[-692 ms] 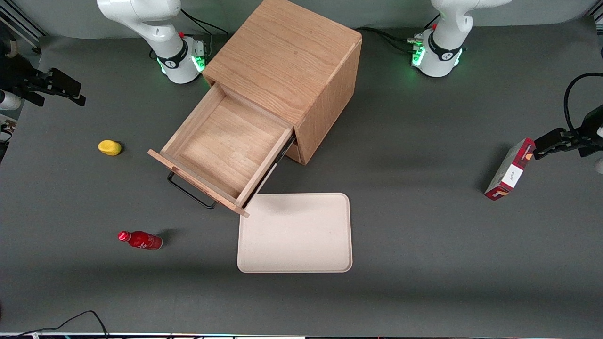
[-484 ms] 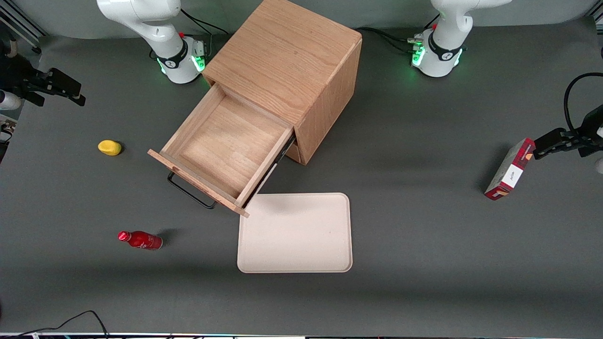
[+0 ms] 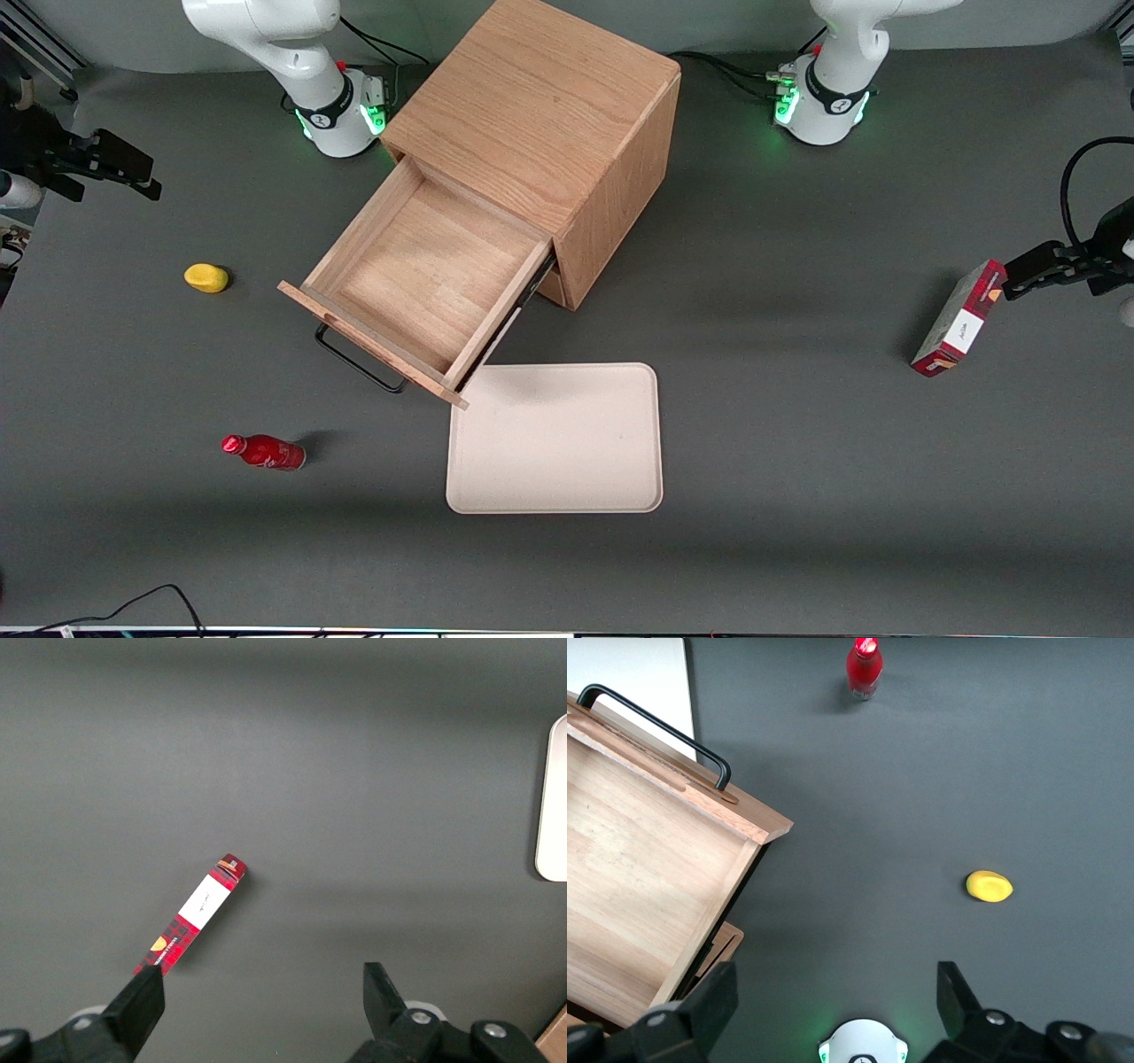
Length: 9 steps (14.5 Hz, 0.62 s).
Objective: Close top drawer
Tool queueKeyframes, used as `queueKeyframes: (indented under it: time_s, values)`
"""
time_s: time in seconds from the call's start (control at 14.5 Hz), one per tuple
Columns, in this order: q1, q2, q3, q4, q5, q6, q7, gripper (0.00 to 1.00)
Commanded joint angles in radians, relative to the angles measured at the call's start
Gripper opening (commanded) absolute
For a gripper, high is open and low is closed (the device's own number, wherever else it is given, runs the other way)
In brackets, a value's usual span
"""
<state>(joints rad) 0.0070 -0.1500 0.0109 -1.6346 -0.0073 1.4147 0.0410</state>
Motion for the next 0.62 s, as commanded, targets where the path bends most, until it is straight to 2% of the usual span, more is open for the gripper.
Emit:
queueKeyframes:
  time_s: [0.0, 0.21, 0.55]
  values:
    - [0.001, 0.017, -0.002, 0.03, 0.02, -0.005, -0.029, 1.0]
    - [0.004, 0.042, 0.0, 0.071, 0.02, -0.005, -0.027, 1.0]
    - [0.013, 0.2, 0.026, 0.266, 0.044, -0.016, -0.027, 1.0]
